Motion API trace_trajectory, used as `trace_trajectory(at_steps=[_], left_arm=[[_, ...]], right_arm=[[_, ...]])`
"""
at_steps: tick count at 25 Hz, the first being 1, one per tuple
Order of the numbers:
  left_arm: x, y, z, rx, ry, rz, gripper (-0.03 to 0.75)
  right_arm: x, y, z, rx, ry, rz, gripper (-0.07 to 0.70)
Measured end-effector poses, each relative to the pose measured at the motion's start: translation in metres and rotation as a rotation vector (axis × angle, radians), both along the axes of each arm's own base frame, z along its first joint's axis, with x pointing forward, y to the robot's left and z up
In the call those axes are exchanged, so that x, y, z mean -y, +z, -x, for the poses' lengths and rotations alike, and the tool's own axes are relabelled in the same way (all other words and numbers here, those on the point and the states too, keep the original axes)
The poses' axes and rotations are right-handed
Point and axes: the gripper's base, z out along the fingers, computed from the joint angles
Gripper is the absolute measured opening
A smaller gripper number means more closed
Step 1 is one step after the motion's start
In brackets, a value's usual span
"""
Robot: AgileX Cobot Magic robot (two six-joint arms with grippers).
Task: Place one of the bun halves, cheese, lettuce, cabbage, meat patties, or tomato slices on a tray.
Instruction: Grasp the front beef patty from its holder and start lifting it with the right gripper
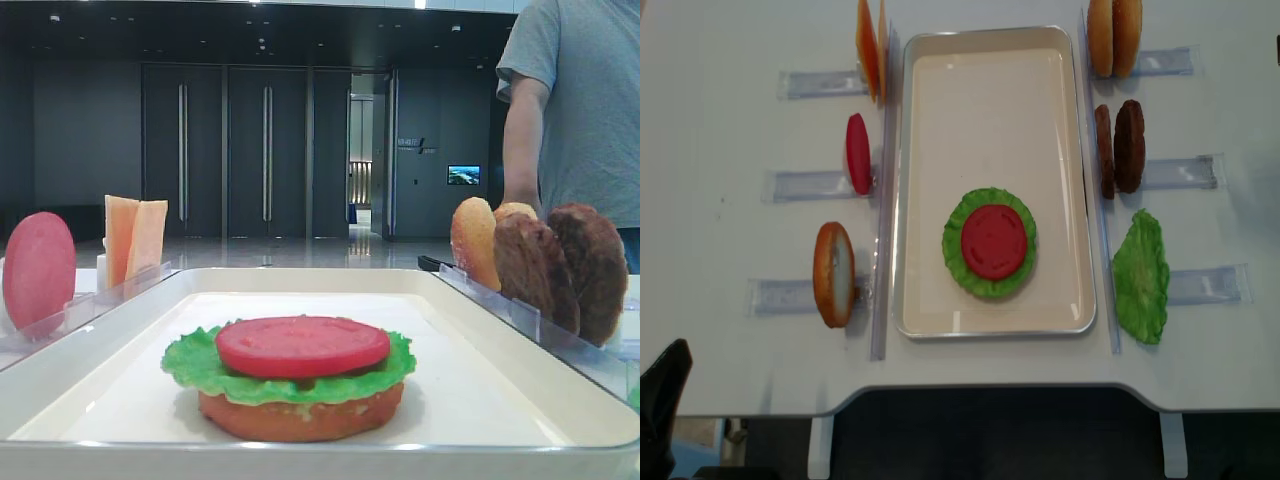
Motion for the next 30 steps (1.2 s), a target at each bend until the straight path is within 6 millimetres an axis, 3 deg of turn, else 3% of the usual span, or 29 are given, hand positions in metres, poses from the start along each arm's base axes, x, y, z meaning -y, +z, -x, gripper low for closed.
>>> trace_trajectory(at_steps=[11, 24, 30], left_arm=[[0.000, 0.000, 0.000, 0.000, 0.000, 0.000, 0.578], [0.000, 0.000, 0.000, 0.000, 0.000, 0.000, 0.578], [0.000, 0.000, 0.000, 0.000, 0.000, 0.000, 0.578]], right_arm=[[0.000, -0.012, -0.008, -0.066, 0.122, 0.051, 0.479], [-0.001, -0.014, -0.004, -0.145, -0.047, -0.037, 0.479], [-0.027, 0.000, -0.006, -0.115, -0.054, -0.068, 0.476]])
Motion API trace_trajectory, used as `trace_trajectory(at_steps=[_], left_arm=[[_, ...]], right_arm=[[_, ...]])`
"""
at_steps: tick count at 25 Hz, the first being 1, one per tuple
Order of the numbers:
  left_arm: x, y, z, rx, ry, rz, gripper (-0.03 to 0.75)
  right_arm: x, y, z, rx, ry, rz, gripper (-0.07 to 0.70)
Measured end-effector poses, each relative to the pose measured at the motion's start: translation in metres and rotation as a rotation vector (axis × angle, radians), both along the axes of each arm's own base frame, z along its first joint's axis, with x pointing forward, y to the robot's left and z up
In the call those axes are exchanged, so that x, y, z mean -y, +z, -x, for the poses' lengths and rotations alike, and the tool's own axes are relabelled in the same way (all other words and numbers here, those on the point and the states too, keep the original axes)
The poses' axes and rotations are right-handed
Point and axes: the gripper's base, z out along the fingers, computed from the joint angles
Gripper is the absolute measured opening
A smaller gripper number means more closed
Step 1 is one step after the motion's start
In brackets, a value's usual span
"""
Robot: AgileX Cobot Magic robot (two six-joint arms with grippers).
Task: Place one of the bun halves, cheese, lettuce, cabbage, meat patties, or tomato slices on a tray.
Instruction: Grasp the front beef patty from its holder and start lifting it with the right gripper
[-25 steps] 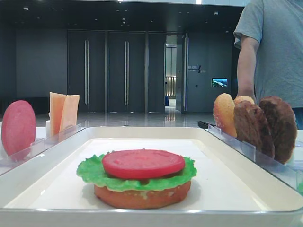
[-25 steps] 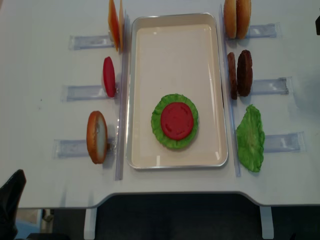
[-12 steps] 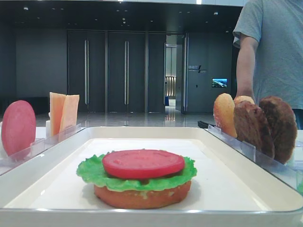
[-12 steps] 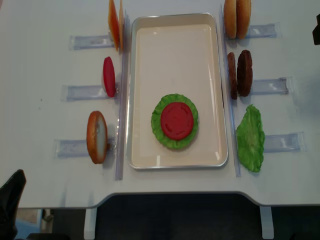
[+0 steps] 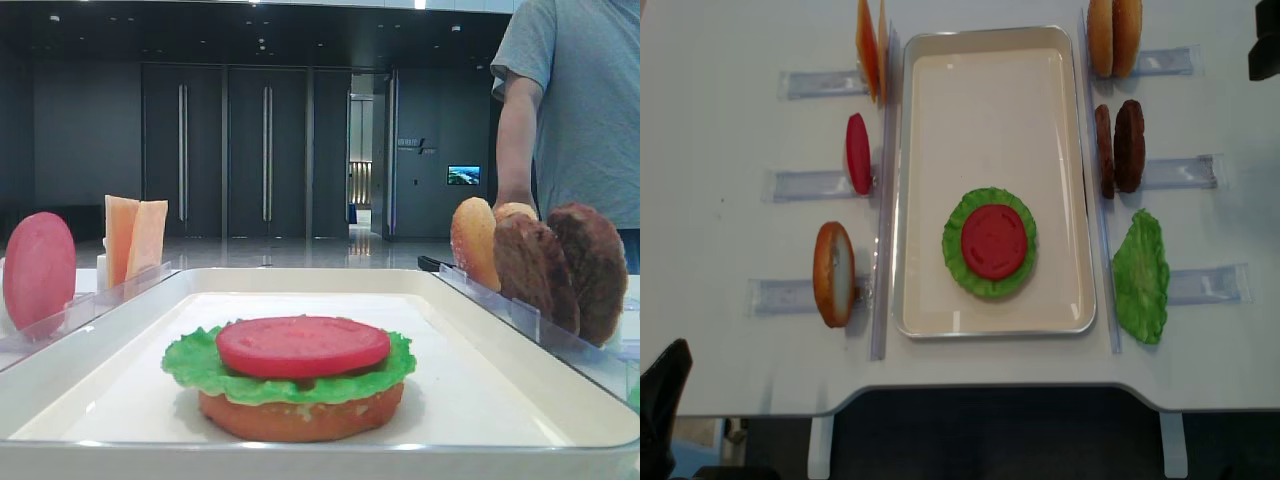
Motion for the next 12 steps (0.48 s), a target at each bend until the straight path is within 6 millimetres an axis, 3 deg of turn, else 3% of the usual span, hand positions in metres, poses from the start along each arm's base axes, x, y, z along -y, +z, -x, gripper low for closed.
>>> trace_trajectory(at_steps=[5, 12], left_arm=[[0.000, 0.000, 0.000, 0.000, 0.000, 0.000, 0.578], [0.000, 0.000, 0.000, 0.000, 0.000, 0.000, 0.578]], right_arm=[[-0.021, 0.004, -0.003, -0.007, -0.007, 0.049, 0.476], [-0.052, -0.018, -0.012, -0.126, 0.015, 0.054, 0.476]])
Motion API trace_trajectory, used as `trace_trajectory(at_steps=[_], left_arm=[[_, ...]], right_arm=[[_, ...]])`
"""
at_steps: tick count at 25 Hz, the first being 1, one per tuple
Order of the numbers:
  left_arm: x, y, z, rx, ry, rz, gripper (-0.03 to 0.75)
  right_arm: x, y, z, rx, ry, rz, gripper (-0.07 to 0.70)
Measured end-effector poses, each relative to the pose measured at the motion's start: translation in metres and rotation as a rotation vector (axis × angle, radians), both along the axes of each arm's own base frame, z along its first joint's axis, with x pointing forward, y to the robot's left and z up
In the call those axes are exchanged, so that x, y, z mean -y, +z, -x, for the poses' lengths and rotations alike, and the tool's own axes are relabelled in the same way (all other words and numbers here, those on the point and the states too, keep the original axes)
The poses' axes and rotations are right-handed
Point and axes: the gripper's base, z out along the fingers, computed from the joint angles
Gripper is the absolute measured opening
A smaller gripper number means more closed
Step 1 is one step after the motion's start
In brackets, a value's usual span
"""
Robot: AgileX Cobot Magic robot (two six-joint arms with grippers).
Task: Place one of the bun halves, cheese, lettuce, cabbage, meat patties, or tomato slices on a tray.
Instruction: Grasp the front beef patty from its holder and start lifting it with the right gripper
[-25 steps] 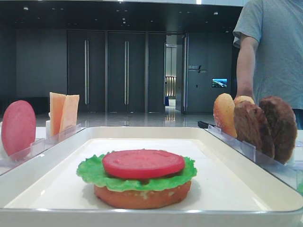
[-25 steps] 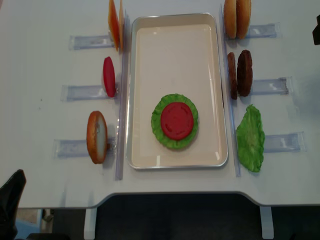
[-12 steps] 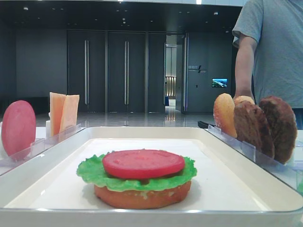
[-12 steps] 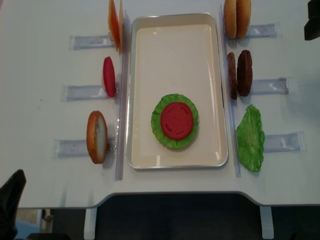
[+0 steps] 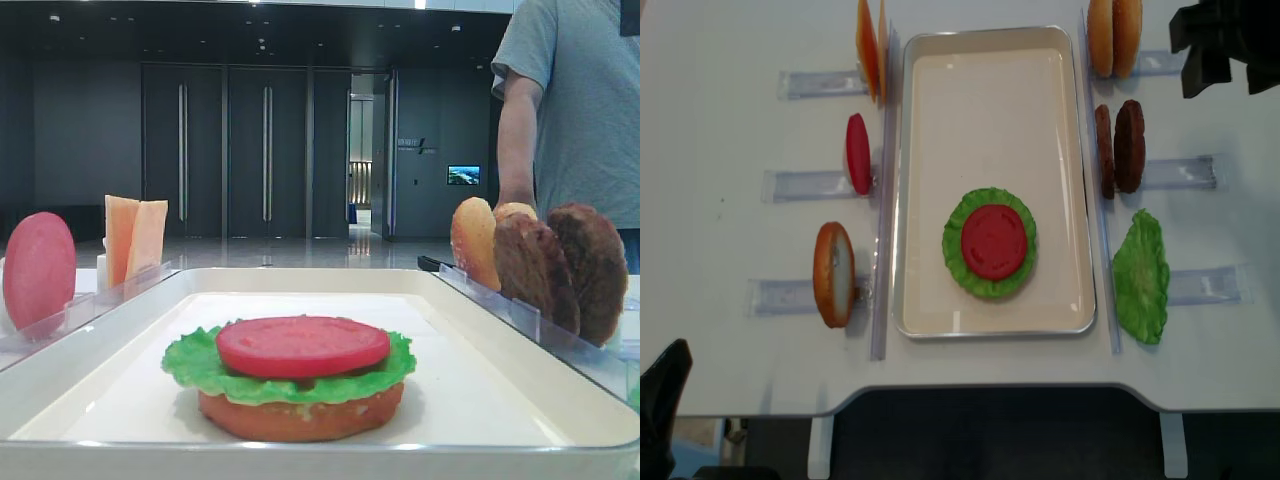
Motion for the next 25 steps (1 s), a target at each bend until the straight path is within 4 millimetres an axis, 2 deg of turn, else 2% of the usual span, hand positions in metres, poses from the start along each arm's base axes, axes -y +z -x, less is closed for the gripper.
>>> trace_trajectory(at_steps=[5, 10, 18, 25], left_arm=[[0.000, 0.000, 0.000, 0.000, 0.000, 0.000, 0.578], [0.000, 0.000, 0.000, 0.000, 0.000, 0.000, 0.578], [0.000, 0.000, 0.000, 0.000, 0.000, 0.000, 0.578], [0.000, 0.000, 0.000, 0.000, 0.000, 0.000, 0.578]], right_arm=[[-0.015, -0.010, -0.003, -0.040, -0.033, -0.011, 0.476], [-0.021, -0.010, -0.008, -0.040, -0.101, -0.037, 0.484], [-0.037, -0.010, -0.007, -0.014, -0.061, -0.072, 0.507], [-0.057, -0.026, -0.010, -0.067, -0.041, -0.058, 0.507]])
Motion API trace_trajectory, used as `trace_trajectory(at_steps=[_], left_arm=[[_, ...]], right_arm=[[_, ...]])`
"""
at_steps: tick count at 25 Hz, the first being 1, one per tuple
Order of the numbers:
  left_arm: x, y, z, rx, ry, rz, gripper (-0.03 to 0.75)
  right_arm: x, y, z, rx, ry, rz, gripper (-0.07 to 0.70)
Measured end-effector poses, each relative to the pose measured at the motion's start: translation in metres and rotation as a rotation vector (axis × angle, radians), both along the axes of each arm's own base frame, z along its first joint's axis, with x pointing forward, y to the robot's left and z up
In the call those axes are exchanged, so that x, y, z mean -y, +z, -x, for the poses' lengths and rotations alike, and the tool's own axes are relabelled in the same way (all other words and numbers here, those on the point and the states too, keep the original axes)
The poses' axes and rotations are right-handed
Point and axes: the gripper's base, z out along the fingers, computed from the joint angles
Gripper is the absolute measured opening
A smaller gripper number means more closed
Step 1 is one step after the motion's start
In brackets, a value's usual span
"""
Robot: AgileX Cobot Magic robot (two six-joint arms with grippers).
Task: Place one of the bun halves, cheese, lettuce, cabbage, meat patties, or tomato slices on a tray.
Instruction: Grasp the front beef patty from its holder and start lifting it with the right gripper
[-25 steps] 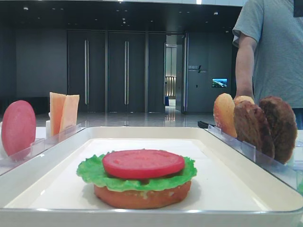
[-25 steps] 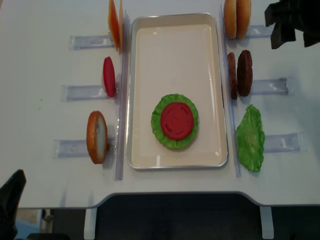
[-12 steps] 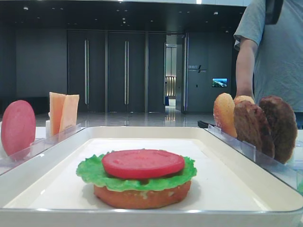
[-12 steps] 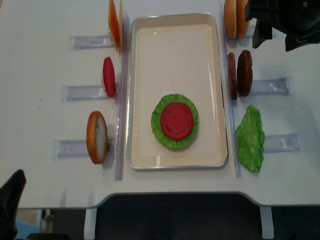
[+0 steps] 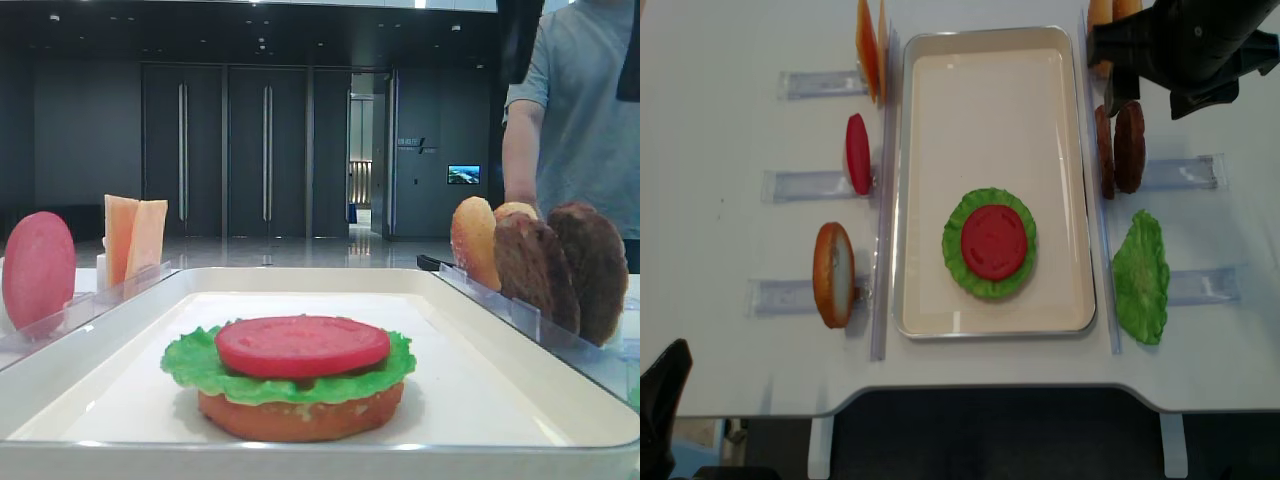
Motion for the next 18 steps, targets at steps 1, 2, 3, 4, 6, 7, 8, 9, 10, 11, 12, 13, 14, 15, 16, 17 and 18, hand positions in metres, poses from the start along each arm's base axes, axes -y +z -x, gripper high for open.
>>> trace_trajectory(at_steps=[1, 2, 3, 4, 6, 7, 8, 9, 10, 11, 12, 13, 14, 15, 16, 17, 18], left_arm=[[0.000, 0.000, 0.000, 0.000, 0.000, 0.000, 0.578], [0.000, 0.000, 0.000, 0.000, 0.000, -0.001, 0.578], [0.000, 0.000, 0.000, 0.000, 0.000, -0.001, 0.578], [0.000, 0.000, 0.000, 0.000, 0.000, -0.001, 0.578], [0.000, 0.000, 0.000, 0.000, -0.001, -0.001, 0.578], [0.000, 0.000, 0.000, 0.000, -0.001, -0.001, 0.578], [0.000, 0.000, 0.000, 0.000, -0.001, -0.001, 0.578], [0.000, 0.000, 0.000, 0.000, -0.001, -0.001, 0.578], [0.000, 0.000, 0.000, 0.000, -0.001, -0.001, 0.578], [0.000, 0.000, 0.000, 0.000, -0.001, -0.001, 0.578], [0.000, 0.000, 0.000, 0.000, -0.001, -0.001, 0.578], [0.000, 0.000, 0.000, 0.000, -0.001, -0.001, 0.578], [0.000, 0.000, 0.000, 0.000, -0.001, -0.001, 0.578], [0.000, 0.000, 0.000, 0.000, -0.001, -0.001, 0.578], [0.000, 0.000, 0.000, 0.000, -0.001, -0.001, 0.578], [0.000, 0.000, 0.000, 0.000, -0.001, -0.001, 0.578], [0.000, 0.000, 0.000, 0.000, -0.001, -0.001, 0.578]], right_arm=[[-0.003, -0.003, -0.001, -0.009, 0.003, 0.004, 0.507], [-0.006, -0.005, -0.002, -0.018, 0.006, 0.007, 0.507], [-0.009, -0.007, -0.003, -0.024, 0.007, 0.009, 0.507], [-0.013, -0.008, -0.004, -0.026, 0.011, 0.012, 0.507], [-0.021, -0.008, -0.007, -0.021, 0.018, 0.023, 0.507], [-0.024, -0.007, -0.008, -0.019, 0.022, 0.031, 0.507], [-0.028, -0.006, -0.008, -0.015, 0.030, 0.039, 0.507], [-0.032, -0.005, -0.009, -0.008, 0.037, 0.046, 0.507], [-0.036, -0.005, -0.011, -0.006, 0.037, 0.050, 0.507], [-0.039, -0.005, -0.011, -0.005, 0.040, 0.055, 0.507], [-0.041, -0.006, -0.013, -0.007, 0.039, 0.060, 0.507], [-0.042, -0.007, -0.014, -0.007, 0.038, 0.066, 0.507], [-0.043, -0.009, -0.015, -0.012, 0.036, 0.068, 0.507], [-0.043, -0.010, -0.016, -0.018, 0.035, 0.071, 0.507], [-0.044, -0.012, -0.017, -0.023, 0.034, 0.074, 0.507], [-0.044, -0.014, -0.018, -0.020, 0.035, 0.087, 0.507], [-0.044, -0.015, -0.019, -0.019, 0.033, 0.097, 0.507]])
